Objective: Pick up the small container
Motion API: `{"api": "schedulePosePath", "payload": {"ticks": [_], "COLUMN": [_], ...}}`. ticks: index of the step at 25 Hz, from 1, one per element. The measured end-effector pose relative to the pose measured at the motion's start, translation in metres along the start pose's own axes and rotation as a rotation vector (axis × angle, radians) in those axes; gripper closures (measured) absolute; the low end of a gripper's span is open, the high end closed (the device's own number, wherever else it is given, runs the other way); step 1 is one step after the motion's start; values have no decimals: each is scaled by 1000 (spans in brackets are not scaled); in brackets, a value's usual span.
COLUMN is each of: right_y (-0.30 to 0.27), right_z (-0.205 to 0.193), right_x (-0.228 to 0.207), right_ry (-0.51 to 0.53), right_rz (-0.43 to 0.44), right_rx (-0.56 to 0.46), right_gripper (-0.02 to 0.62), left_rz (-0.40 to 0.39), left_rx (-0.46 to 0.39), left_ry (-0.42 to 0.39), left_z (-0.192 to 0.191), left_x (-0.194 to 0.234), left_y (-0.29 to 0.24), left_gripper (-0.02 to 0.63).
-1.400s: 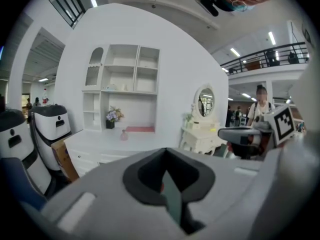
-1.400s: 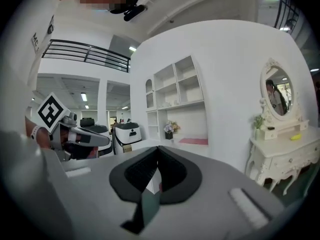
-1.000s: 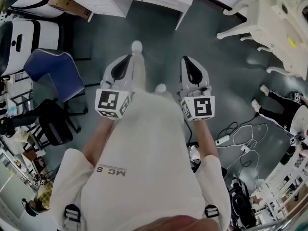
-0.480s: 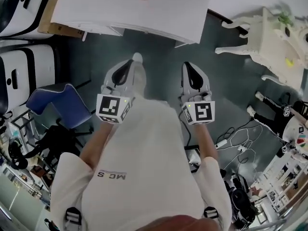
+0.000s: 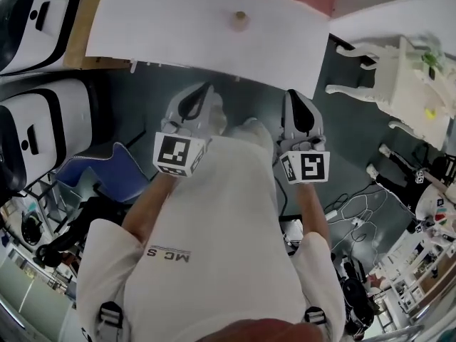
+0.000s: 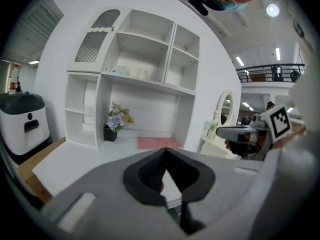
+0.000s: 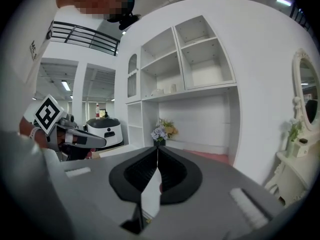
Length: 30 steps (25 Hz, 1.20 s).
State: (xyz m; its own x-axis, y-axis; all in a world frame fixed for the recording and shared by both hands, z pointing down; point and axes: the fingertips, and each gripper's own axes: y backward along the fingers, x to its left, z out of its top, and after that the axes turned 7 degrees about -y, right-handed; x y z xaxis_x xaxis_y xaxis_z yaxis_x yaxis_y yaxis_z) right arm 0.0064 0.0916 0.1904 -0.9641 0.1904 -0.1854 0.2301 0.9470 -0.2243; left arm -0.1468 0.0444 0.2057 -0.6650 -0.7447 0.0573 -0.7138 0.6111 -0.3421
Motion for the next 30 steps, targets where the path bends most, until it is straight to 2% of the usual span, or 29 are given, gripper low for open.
{"api": "schedulePosePath", "payload": {"ticks": [6,15,30], "right_y": [-49,-105,-180], "right_z": [0,-4,-47], "right_x": [-5,-25,-50], "right_ry": [-8,-15,0], "right_rz": [53,143,198], "right_rx": [13,29,44], "right_gripper": [592,560,531], "left_rz": [15,47,92], "left_rx": [5,45,79], "left_ry": [3,1,13], "left_z": [7,1,-39], "left_x": [28,43,71], "left_y": [-26,-75,-132], "left_gripper": [606,606,606]}}
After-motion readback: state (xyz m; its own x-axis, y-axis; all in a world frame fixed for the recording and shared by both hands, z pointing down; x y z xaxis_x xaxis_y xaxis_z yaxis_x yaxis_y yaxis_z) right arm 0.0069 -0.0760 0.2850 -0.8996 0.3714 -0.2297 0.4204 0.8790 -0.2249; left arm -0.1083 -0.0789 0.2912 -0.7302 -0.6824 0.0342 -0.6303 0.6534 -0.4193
